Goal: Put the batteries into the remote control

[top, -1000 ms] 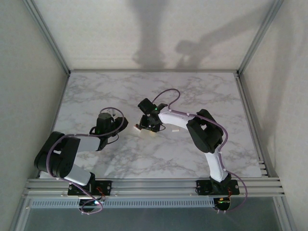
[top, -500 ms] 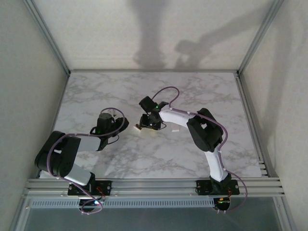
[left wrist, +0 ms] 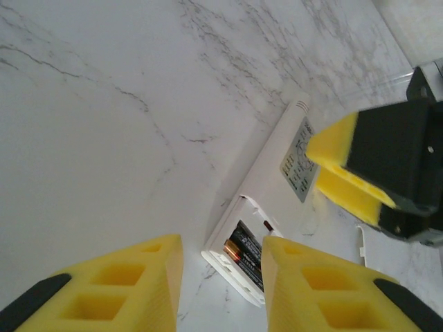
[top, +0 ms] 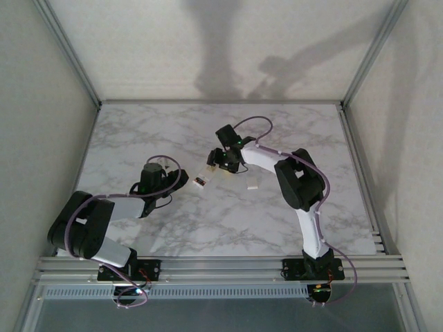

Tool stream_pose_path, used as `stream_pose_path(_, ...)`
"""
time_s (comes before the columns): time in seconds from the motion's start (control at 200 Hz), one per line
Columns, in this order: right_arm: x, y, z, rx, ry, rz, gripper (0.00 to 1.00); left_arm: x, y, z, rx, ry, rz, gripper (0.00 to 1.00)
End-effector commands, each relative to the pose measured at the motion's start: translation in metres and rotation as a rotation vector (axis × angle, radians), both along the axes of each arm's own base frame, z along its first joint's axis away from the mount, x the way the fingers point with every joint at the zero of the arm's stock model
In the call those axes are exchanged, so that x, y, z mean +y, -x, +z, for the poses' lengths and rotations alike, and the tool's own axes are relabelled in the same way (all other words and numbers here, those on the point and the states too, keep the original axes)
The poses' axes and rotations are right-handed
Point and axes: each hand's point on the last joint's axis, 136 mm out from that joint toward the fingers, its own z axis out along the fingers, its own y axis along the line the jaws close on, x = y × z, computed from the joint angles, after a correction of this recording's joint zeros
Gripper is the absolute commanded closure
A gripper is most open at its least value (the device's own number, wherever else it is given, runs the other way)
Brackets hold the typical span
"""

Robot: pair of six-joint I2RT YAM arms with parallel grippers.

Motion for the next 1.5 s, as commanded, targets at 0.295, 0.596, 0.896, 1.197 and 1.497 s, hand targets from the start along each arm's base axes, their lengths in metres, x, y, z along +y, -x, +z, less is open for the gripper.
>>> stream_pose_path(0.295,0.048,-0.039,0.016,-0.015,-0.097,0.15,0.4,-0.009,0.006,-0.005,0.027,0.0,-0.036,0.66)
stream_pose_path(0.596,0.059,-0.027,0.027,0.0,-0.137,0.289,0.38,-0.028,0.0,-0.01,0.039,0.014,-0.068,0.66)
stream_pose_path(0.896,-0.034,-0.006,0.065,-0.157,0.095,0.194,0.31,-0.077,0.003,-0.026,0.072,0.027,-0.174,0.66)
stream_pose_path(1.197,-0.127,0.038,0.041,-0.11,0.24,0.085,0.27,-0.117,0.009,-0.02,0.061,0.036,-0.248,0.67)
stream_pose_path(1.497,-0.143,0.062,0.003,-0.034,0.243,0.049,0.26,-0.12,0.008,-0.008,0.034,0.021,-0.213,0.67)
